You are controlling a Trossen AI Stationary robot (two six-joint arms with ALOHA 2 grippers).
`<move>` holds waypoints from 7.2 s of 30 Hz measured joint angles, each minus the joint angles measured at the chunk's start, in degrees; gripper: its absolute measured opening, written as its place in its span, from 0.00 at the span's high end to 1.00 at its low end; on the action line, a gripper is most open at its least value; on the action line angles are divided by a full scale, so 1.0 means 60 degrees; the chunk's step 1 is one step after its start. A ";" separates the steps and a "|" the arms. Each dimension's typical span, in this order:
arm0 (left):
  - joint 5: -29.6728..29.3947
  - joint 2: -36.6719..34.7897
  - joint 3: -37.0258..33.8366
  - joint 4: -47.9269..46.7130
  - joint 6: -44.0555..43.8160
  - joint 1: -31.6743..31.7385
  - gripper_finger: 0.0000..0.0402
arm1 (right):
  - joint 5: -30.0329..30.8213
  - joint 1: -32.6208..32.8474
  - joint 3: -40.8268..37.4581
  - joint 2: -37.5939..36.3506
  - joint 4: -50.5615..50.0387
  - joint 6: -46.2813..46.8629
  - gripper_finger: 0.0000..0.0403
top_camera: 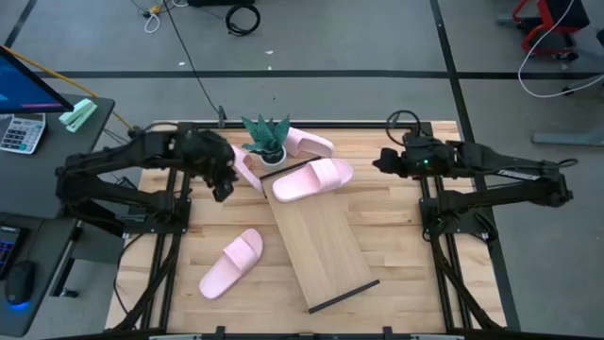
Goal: Pick and place slides into the shelf
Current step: Put the bottom left pink slipper on the shelf
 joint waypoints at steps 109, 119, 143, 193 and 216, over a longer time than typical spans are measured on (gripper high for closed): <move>0.0218 0.3566 -0.5812 0.7466 -1.7178 -1.0234 0.78 | 0.1234 0.3413 0.0000 -0.0131 -0.1697 -0.1764 0.51; -0.1088 0.2488 -0.5786 0.7605 -1.6617 -1.0211 0.88 | 0.1443 0.3413 0.0000 -0.0131 -0.1699 -0.1665 0.51; 0.1070 -0.0452 -0.4879 0.6180 -1.7269 -1.1988 0.90 | 0.1672 0.3421 0.0000 -0.0131 -0.1771 -0.2049 0.51; -0.0084 -0.0508 0.0246 0.0052 -0.7472 -0.5019 0.91 | 0.1669 0.3421 0.0000 -0.0134 -0.1744 -0.1614 0.51; 0.2602 0.2175 0.0231 0.3390 -0.3969 -0.1979 0.91 | -0.0889 0.3421 0.0000 -0.0145 0.0571 -0.6238 0.84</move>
